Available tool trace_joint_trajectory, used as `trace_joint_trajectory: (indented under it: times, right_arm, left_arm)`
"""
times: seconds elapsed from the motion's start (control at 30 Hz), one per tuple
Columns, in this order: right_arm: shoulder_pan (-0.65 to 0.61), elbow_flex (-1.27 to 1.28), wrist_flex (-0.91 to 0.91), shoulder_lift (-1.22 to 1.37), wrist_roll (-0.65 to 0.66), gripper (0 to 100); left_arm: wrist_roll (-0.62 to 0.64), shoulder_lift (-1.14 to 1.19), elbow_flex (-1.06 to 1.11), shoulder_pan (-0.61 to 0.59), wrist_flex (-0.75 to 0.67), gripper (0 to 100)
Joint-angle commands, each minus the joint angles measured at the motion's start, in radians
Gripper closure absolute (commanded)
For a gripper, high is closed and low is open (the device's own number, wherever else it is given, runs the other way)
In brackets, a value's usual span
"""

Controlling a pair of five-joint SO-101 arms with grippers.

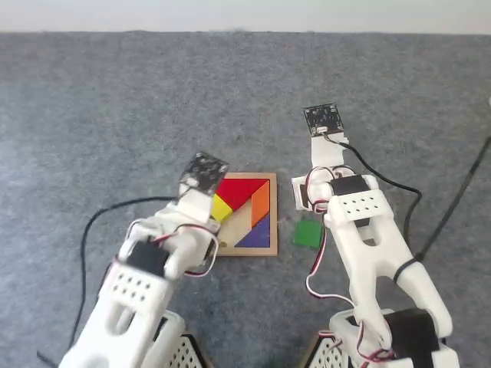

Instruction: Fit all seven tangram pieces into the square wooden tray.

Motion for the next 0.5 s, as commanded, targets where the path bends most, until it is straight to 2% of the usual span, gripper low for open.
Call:
trace_joint_trajectory:
  times: [0.0,0.17,0.27,0.37,0.47]
  right_arm:
    - [0.025,-0.009,0.002,-0.058,-0.009,99.1]
    - [0.028,-0.009,0.004,-0.058,-0.009,99.1]
    - [0.030,-0.009,0.005,-0.058,-0.009,99.1]
    - [0.028,-0.009,0.007,-0.058,0.009,99.1]
    - [0.025,-0.009,0.007,-0.058,0.018,99.1]
  left_arm:
    - [-0.008,-0.123,0.035,-0.052,-0.009,99]
    - [-0.044,-0.018,-0.001,-0.066,0.000,99]
    - [-0.132,0.032,-0.085,-0.104,0.097,98]
    - [-0.178,0.057,-0.186,-0.170,0.176,93]
    - [-0.327,0.101,-0.292,-0.118,0.347,94]
